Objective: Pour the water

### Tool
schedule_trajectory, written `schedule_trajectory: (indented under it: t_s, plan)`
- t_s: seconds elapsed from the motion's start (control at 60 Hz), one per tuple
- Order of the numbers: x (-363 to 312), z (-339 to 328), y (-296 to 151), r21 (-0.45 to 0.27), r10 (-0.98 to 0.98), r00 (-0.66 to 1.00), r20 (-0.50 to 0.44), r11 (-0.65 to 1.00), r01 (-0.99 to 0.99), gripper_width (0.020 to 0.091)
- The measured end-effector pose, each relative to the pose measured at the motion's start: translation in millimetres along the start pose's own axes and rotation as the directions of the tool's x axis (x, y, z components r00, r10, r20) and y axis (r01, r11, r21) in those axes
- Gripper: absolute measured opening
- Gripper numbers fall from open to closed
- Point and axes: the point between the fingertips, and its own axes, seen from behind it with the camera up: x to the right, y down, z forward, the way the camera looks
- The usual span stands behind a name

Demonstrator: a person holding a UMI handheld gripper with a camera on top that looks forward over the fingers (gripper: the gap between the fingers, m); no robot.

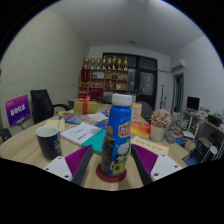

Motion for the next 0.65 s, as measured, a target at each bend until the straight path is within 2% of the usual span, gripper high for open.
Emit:
schedule_trajectory:
  t_s: [0.217, 0.3, 0.417, 0.65]
  plan:
    - [-0.6, -115.2, -17.7, 0.03, -0.024, 0.998, -0.054, 0.999, 0.026, 0.0837]
    - [-13.3, -163.4, -25.6, 0.042, 0.001, 1.0, -0.028, 0.999, 0.0, 0.0835]
    - [-29.2, -224.2, -25.1, 0.017, 0.026, 1.0, 0.007, 1.0, -0.026, 0.0837]
    - [-35.4, -323.8, -33.0, 0.065, -0.007, 1.0, 0.008, 0.998, 0.007, 0.0834]
